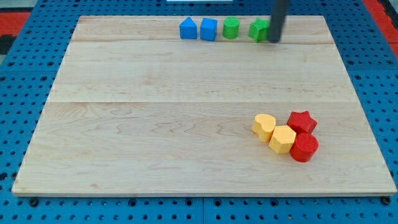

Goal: Push the green circle close to the right to the blue cube

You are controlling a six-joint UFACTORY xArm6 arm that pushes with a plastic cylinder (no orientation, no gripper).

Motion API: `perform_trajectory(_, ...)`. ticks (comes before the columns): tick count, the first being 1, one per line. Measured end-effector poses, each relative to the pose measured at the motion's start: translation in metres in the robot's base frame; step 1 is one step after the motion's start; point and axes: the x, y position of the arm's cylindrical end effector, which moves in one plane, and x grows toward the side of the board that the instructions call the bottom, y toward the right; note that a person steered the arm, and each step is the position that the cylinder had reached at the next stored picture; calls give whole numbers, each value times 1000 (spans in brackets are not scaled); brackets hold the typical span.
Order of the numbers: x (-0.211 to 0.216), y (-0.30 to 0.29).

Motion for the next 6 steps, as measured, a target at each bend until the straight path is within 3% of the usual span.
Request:
perform_trajectory(1, -42, 34)
perform_trajectory(2, -77, 0)
perform_trajectory(5, -74, -109)
perform_trajectory(6, -71, -107)
